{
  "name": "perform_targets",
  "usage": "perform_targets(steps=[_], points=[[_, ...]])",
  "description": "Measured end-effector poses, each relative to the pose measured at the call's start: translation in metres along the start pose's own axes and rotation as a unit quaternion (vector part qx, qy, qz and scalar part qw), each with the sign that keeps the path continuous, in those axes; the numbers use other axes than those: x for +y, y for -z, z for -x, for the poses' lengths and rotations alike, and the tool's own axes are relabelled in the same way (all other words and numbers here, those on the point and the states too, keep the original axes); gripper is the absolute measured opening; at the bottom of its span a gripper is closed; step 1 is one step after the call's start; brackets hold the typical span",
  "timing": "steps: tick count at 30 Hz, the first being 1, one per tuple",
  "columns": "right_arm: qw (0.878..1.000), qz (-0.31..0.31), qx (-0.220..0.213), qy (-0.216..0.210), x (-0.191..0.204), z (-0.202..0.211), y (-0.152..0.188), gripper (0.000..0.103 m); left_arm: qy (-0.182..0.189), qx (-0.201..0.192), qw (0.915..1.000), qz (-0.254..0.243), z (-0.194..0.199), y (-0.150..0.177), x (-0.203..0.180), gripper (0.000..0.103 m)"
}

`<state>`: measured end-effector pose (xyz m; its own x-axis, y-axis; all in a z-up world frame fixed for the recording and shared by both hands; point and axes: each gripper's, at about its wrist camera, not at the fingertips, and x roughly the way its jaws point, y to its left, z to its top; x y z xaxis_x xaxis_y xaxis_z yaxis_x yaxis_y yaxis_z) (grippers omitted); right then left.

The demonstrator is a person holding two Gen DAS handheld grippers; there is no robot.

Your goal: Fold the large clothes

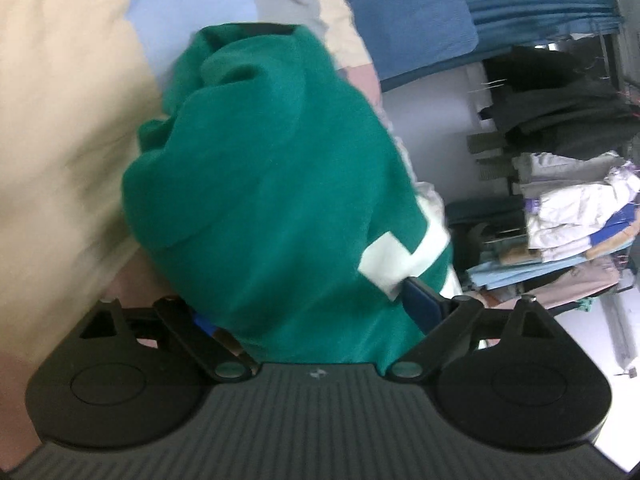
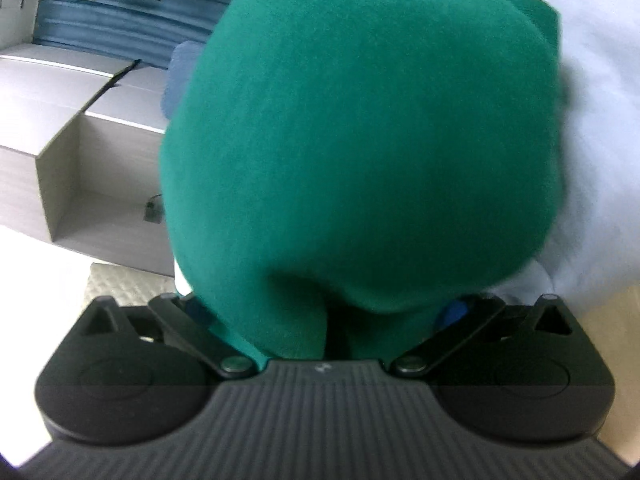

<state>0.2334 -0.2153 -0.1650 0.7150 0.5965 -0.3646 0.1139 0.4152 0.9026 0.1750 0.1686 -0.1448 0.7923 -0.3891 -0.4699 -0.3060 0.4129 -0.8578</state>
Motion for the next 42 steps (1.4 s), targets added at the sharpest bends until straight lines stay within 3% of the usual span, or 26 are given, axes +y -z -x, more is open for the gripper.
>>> perform_targets(steps=[7,14,18,21,27,36,38,40,42], points=[[0.996,-0.035,0.001,-0.076,-0.002,-0.004,-0.013,0.103,0.04,-0.005,0.9991,0.014,0.009,-0.002,0.004,0.093],[0.991,-0.02,0.005,-0.134,0.014,-0.005,-0.022,0.103,0.08,-0.027,0.9963,-0.016,0.021,-0.002,-0.005,0.093],[0.993,-0.015,0.011,-0.115,0.016,-0.013,-0.022,0.103,0.045,-0.009,0.9989,-0.009,0.014,0.004,0.001,0.095],[0.996,-0.027,0.019,-0.077,0.005,-0.014,-0.021,0.103,0.015,0.005,0.9996,0.024,0.006,0.01,0.011,0.098],[0.999,-0.026,0.01,-0.03,-0.003,-0.022,-0.017,0.103,0.013,0.004,0.9988,0.046,-0.005,0.013,0.022,0.103],[0.999,0.012,-0.022,-0.021,0.008,-0.049,-0.018,0.103,0.036,-0.064,0.9959,0.052,-0.019,0.007,0.027,0.103],[0.999,0.025,-0.027,-0.026,0.012,-0.056,-0.019,0.102,0.037,-0.08,0.9952,0.044,-0.02,0.007,0.025,0.097],[0.998,0.042,-0.03,-0.033,0.014,-0.056,-0.015,0.09,0.035,-0.087,0.995,0.035,-0.019,0.009,0.023,0.089],[0.997,0.068,-0.03,-0.032,0.017,-0.054,-0.013,0.069,0.034,-0.091,0.995,0.022,-0.018,0.007,0.018,0.078]])
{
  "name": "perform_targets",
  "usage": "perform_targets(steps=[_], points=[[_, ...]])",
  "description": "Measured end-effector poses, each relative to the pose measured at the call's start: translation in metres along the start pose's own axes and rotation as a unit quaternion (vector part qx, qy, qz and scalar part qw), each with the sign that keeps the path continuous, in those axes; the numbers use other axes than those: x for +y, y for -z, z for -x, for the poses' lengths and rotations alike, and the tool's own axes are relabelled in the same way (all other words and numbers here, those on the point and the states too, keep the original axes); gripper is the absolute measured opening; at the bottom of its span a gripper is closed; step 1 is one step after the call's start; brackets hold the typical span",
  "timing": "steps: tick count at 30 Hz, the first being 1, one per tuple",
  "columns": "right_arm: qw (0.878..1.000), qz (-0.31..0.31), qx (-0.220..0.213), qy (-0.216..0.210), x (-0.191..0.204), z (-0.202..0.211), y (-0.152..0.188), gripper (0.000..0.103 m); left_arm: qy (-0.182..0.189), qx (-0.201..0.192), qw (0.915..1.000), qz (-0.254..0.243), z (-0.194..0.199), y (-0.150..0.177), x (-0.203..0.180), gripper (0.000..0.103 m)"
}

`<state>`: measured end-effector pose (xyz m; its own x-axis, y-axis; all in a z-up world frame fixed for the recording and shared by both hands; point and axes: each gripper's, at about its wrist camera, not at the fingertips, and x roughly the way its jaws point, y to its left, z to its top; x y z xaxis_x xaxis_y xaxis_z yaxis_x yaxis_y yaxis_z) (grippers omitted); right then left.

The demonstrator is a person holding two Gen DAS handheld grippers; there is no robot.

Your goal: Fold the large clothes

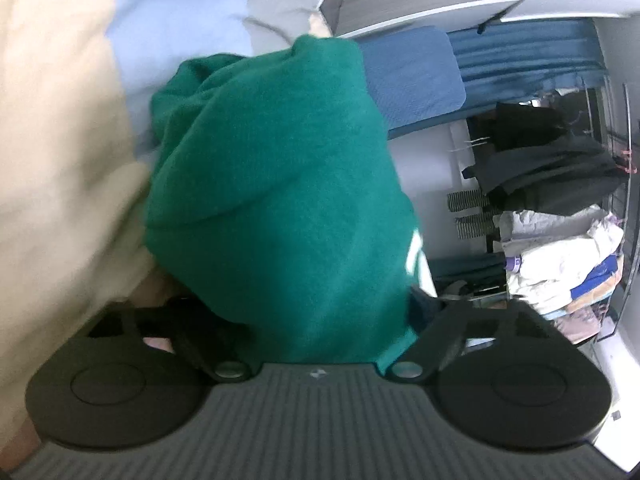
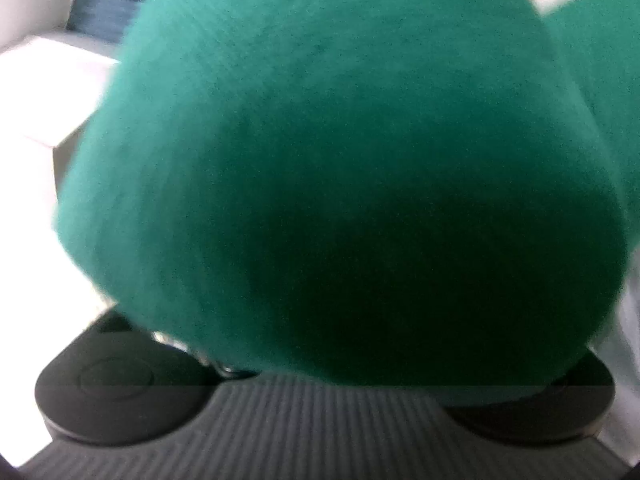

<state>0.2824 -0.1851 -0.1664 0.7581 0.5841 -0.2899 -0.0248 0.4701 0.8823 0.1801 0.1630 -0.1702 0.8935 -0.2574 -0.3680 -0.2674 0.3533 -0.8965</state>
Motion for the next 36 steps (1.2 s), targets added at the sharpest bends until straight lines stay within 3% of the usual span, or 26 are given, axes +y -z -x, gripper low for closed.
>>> perform_targets(steps=[2,6,9,14,22,24,30,36], points=[[1.0,0.02,0.001,-0.002,0.007,-0.001,-0.004,0.056,0.002,-0.002,0.9998,-0.02,0.004,0.0,-0.005,0.065],[0.998,0.053,-0.008,-0.011,0.018,0.012,-0.002,0.036,0.009,-0.001,0.9987,-0.05,0.013,0.001,-0.016,0.056],[0.997,0.079,-0.015,-0.023,0.03,0.027,-0.002,0.027,0.027,0.002,0.9978,-0.06,0.025,0.0,-0.024,0.053],[0.992,0.115,-0.024,-0.037,0.04,0.066,-0.007,0.024,0.059,0.017,0.9948,-0.081,0.053,0.007,-0.044,0.052],[0.99,0.125,-0.044,-0.047,0.056,0.133,0.0,0.023,0.098,0.039,0.9869,-0.122,0.109,0.042,-0.089,0.052],[0.988,0.136,-0.055,-0.051,0.045,0.159,-0.004,0.023,0.114,0.044,0.9844,-0.127,0.123,0.055,-0.103,0.052],[0.976,0.184,-0.103,-0.052,0.064,0.255,-0.017,0.023,0.17,0.072,0.9711,-0.152,0.144,0.105,-0.166,0.052],[0.964,0.203,-0.17,-0.033,0.065,0.356,-0.04,0.023,0.224,0.112,0.9531,-0.169,0.145,0.183,-0.233,0.052]])
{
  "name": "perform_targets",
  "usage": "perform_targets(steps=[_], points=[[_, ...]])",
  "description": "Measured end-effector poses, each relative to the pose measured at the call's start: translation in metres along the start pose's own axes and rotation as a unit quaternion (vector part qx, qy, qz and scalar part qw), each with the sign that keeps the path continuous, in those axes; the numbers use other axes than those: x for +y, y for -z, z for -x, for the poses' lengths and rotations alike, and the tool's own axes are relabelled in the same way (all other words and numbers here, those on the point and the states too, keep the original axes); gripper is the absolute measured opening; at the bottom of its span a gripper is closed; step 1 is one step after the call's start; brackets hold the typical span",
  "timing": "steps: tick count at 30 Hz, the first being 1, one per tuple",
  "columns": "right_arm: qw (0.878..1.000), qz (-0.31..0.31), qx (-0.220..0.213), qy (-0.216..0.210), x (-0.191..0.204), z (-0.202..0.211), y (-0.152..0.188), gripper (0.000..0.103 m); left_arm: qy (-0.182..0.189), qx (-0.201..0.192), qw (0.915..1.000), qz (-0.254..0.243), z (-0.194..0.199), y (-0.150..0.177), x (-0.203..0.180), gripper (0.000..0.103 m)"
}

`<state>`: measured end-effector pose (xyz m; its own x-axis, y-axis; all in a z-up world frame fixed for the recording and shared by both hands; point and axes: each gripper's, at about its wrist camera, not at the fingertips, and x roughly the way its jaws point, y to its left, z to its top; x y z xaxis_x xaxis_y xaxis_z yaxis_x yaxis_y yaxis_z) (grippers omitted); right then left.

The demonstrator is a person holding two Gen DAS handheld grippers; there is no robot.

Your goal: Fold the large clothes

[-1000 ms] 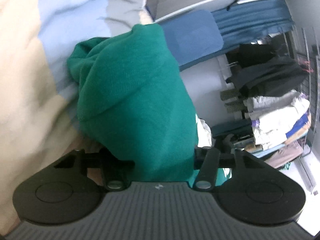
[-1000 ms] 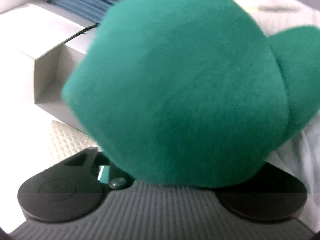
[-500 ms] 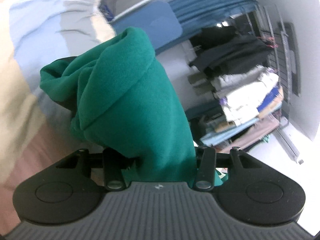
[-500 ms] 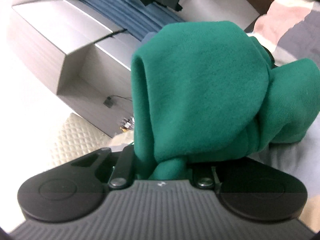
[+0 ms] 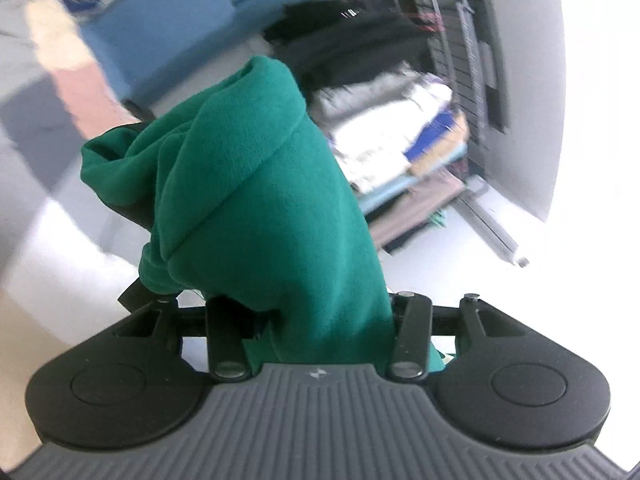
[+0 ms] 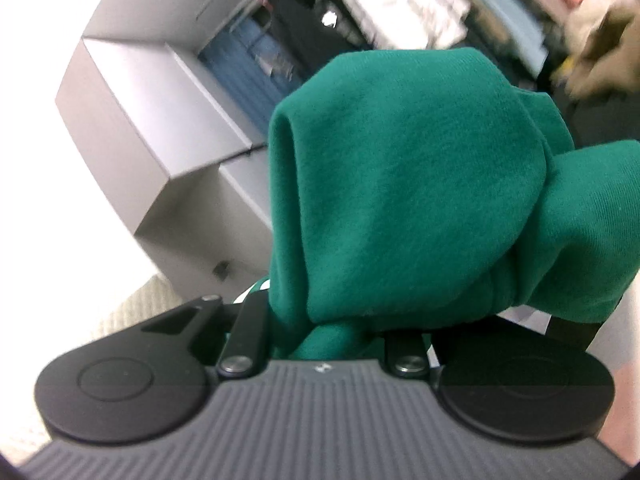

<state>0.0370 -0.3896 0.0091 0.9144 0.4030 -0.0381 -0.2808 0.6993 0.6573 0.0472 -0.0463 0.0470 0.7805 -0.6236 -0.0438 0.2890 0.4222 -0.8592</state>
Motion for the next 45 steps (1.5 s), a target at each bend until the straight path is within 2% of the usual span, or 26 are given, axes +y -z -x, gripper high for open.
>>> perform_targets(steps=[5,10,13,18,21,26,29,34,40,42,44,45], points=[[0.998,0.009,-0.045,0.043,-0.021,0.054,-0.034,0.023,0.037,0.042,0.9985,-0.004,-0.063,0.047,-0.046,0.052],[0.993,0.006,-0.075,0.096,-0.059,0.099,-0.043,0.023,0.044,0.085,0.9954,0.001,-0.124,0.099,-0.061,0.052],[0.99,-0.003,-0.079,0.12,-0.082,0.101,-0.031,0.023,0.033,0.109,0.9935,0.003,-0.154,0.13,-0.056,0.052],[0.986,-0.029,-0.071,0.15,-0.125,0.132,-0.007,0.023,0.004,0.142,0.9898,-0.004,-0.182,0.166,-0.027,0.052],[0.984,-0.04,-0.056,0.162,-0.132,0.124,0.002,0.023,-0.019,0.163,0.9863,-0.02,-0.193,0.18,-0.003,0.052],[0.985,-0.028,-0.038,0.166,-0.137,0.117,0.03,0.023,-0.047,0.186,0.9812,-0.02,-0.195,0.2,0.042,0.052],[0.984,-0.04,-0.03,0.169,-0.145,0.114,0.051,0.023,-0.045,0.194,0.9796,-0.029,-0.184,0.198,0.07,0.052],[0.983,-0.077,-0.041,0.161,-0.157,0.118,0.074,0.026,-0.034,0.201,0.9784,-0.035,-0.174,0.195,0.089,0.055],[0.978,-0.128,-0.039,0.16,-0.172,0.116,0.088,0.038,-0.052,0.211,0.9747,-0.053,-0.166,0.198,0.089,0.059],[0.977,-0.134,-0.039,0.163,-0.172,0.116,0.087,0.041,-0.063,0.213,0.973,-0.064,-0.159,0.199,0.084,0.063],[0.975,-0.138,-0.037,0.17,-0.169,0.116,0.085,0.042,-0.08,0.224,0.9682,-0.079,-0.156,0.199,0.076,0.079],[0.974,-0.142,-0.034,0.175,-0.168,0.116,0.085,0.047,-0.09,0.234,0.9641,-0.088,-0.155,0.199,0.072,0.081]])
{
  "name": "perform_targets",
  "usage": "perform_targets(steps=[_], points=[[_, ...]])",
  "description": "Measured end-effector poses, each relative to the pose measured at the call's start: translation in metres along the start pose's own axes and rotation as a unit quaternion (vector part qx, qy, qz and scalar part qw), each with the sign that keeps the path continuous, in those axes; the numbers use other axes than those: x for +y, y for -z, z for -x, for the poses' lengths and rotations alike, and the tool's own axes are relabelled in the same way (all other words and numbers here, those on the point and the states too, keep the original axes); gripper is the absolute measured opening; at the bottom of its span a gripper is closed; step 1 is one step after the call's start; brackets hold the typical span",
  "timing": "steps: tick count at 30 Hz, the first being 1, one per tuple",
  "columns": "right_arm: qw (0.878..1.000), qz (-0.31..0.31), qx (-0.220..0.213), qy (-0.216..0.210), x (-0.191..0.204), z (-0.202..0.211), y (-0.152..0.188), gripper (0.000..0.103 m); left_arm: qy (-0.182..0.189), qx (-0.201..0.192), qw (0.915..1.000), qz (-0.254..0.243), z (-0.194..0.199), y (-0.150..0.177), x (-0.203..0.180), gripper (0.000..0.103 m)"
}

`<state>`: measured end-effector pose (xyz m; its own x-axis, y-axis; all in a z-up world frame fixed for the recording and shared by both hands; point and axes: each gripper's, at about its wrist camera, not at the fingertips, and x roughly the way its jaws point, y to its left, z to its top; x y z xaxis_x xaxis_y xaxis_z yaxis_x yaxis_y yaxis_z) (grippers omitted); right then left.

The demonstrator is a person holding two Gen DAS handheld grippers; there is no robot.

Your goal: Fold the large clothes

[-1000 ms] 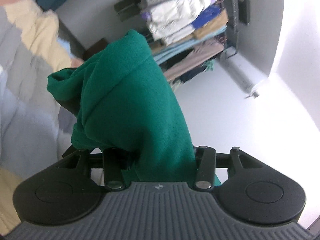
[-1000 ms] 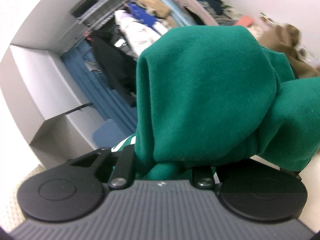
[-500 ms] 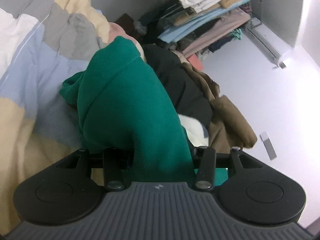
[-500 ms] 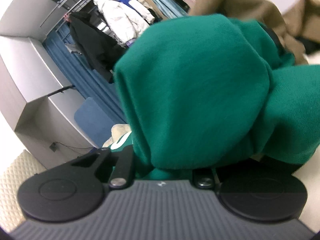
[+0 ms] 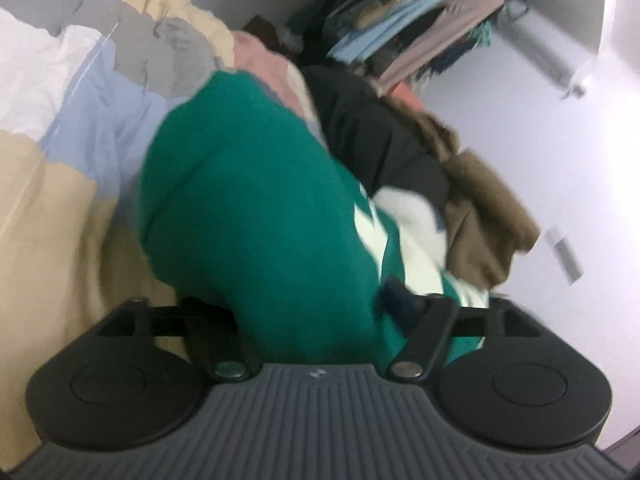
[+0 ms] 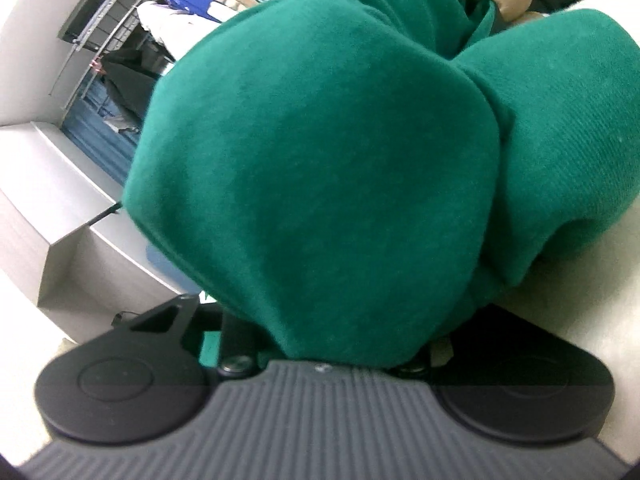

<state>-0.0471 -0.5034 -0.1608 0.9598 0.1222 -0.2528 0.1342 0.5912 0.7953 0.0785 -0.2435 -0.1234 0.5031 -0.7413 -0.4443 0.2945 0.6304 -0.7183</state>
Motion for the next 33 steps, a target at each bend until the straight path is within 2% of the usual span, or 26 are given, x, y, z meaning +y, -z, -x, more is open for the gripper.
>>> perform_targets(steps=[1,3,7,12,14,17,24,28,33], points=[[1.0,-0.005,0.002,0.008,0.001,0.002,0.0,0.051,-0.01,0.007,0.9999,-0.008,0.004,0.001,-0.003,0.083],[0.999,-0.016,0.002,0.029,0.007,0.006,0.001,0.067,-0.035,0.015,0.9988,-0.031,0.013,0.004,-0.007,0.083],[0.998,-0.011,-0.005,0.063,0.019,0.025,0.008,0.068,-0.067,0.021,0.9953,-0.066,0.037,0.005,-0.018,0.083],[0.996,0.016,-0.014,0.088,0.051,0.058,0.011,0.07,-0.085,-0.002,0.9903,-0.11,0.081,0.001,-0.043,0.083],[0.995,0.026,-0.02,0.091,0.047,0.083,0.023,0.07,-0.089,-0.013,0.9872,-0.132,0.101,0.0,-0.057,0.083],[0.995,0.042,-0.019,0.089,0.061,0.102,0.025,0.07,-0.098,-0.032,0.9799,-0.171,0.132,-0.001,-0.084,0.083],[0.986,0.149,-0.056,0.051,0.142,0.128,0.013,0.07,-0.121,-0.079,0.9605,-0.238,0.188,-0.001,-0.144,0.084],[0.975,0.209,-0.061,0.037,0.187,0.139,0.011,0.07,-0.122,-0.088,0.953,-0.263,0.212,0.006,-0.169,0.083],[0.965,0.253,-0.054,0.033,0.218,0.148,0.025,0.07,-0.127,-0.097,0.9429,-0.292,0.236,0.025,-0.19,0.084]])
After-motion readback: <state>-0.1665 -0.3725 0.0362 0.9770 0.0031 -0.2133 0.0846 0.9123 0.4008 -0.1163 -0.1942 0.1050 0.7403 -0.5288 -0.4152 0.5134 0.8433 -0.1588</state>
